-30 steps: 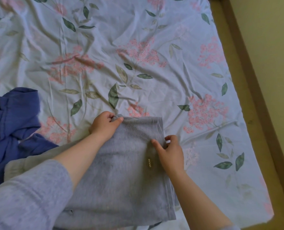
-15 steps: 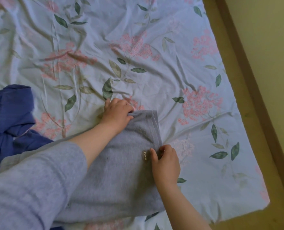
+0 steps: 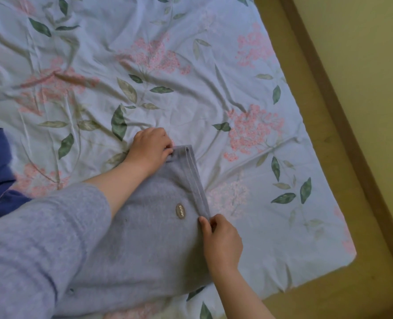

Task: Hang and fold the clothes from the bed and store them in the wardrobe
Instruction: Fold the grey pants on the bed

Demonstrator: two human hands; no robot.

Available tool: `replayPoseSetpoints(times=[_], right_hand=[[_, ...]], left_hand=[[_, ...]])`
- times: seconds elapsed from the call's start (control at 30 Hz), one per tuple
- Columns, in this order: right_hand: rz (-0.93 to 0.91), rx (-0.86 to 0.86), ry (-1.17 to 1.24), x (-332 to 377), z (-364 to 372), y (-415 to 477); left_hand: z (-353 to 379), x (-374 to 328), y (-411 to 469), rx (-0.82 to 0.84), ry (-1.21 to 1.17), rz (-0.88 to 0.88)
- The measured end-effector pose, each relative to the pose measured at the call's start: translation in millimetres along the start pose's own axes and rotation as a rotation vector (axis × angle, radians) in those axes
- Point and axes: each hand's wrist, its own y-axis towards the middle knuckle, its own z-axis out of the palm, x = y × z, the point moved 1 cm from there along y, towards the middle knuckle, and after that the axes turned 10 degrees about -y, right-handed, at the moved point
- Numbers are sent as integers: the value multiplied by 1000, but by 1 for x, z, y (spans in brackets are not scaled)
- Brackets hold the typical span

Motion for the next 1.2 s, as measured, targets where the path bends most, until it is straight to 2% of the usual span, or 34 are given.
replayPoseSetpoints(times=[0.07,0.23,0.3,0.43,0.53,0.77,0.93,1.07,1.2], right_hand=[[51,-32,69,-10,0,0],[31,6,40,-19,3,1],[14,2,35,-19,1,2],[7,-109,84,-15,-11,-8],[-78,-118,112,3,-20,-22],[-305,109,193,83,-14,-80],[-422,269,201,140,13,-129],[-401,348,271,173,42,-156],[-339,383,297,191,69,-173]], left_hand=[[-4,-4,7,-75,-99,-94],[8,-7,10,11,-110,-259],[9,-8,6,-18,-146,-258],[-7,-6,-22,-102,-231,-199],[-28,9,-59,-152,-270,-228],[-71,70,-184,-237,-367,-461],[-88,120,-278,-319,-364,-699],[-86,154,-328,-346,-347,-819],[-72,175,-356,-318,-467,-945]])
